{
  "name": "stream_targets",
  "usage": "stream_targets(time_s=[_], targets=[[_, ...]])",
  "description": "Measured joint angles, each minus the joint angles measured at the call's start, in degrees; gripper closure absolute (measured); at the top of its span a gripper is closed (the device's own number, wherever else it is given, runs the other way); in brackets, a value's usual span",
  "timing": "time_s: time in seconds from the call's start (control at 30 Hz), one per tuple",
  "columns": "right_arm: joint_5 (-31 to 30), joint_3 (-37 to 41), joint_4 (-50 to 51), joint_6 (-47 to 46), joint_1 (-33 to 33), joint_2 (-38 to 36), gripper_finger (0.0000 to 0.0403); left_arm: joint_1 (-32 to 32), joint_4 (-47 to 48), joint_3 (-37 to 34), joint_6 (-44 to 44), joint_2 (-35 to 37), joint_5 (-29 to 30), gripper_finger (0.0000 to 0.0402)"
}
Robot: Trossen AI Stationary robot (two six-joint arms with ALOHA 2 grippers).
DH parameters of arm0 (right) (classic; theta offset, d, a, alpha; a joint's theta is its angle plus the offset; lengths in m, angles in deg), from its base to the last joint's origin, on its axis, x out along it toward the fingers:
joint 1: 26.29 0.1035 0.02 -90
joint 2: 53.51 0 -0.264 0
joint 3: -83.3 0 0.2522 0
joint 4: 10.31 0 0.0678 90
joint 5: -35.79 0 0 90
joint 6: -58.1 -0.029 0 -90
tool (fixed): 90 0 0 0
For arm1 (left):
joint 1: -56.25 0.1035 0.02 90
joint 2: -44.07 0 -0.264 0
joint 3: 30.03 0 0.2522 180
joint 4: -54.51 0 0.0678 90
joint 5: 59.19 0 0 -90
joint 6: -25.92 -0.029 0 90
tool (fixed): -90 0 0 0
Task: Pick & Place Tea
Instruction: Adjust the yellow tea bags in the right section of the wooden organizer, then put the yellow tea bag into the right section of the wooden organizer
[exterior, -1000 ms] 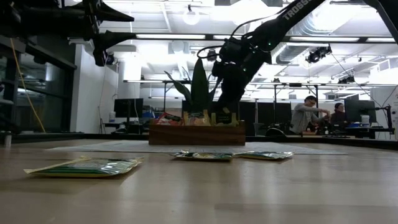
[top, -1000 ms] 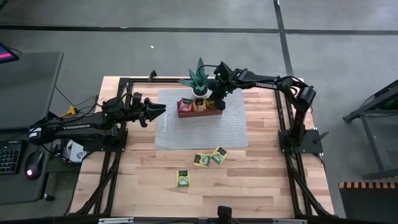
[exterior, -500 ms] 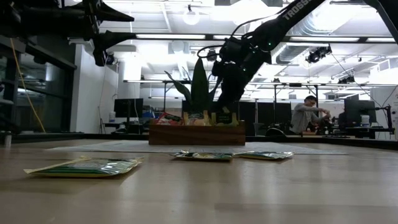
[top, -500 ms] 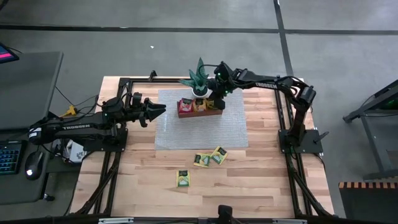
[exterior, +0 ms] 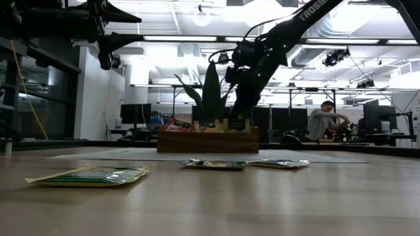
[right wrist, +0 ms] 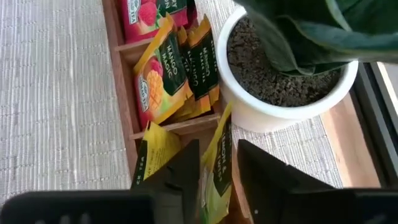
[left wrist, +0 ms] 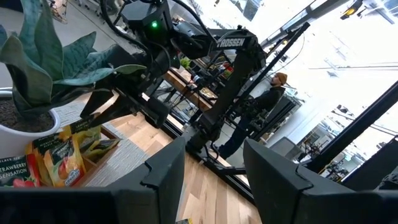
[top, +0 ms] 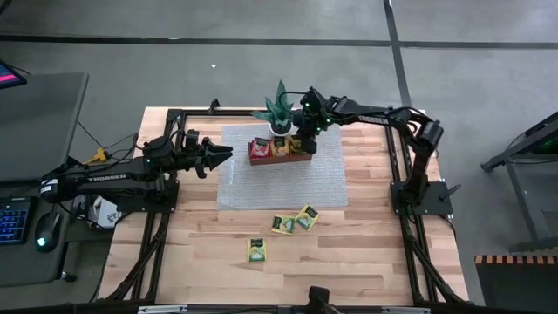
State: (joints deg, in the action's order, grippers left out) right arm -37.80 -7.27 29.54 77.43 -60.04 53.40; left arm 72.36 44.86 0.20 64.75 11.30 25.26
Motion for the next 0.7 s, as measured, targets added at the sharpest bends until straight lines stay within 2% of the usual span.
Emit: stream_targets(time_s=[0.23,0.5,0.7], targets=[[-2.61,0.04,0.40,0.04,-0.01,-2.57,0.0262,0.01,0.00,0.00,0.02,-0.01,0.01,0.0238],[-2.25,0.04,1.94,0.12,0.01,-3.27,0.0264,0.00,0.00,0.00,0.01,0.01,0.00,0.0238],[-1.29,0.04,-0.65,0.19,0.10,-3.12,0.0263,0.01,0.00,0.02,-0.04,0.01,0.01,0.0238]])
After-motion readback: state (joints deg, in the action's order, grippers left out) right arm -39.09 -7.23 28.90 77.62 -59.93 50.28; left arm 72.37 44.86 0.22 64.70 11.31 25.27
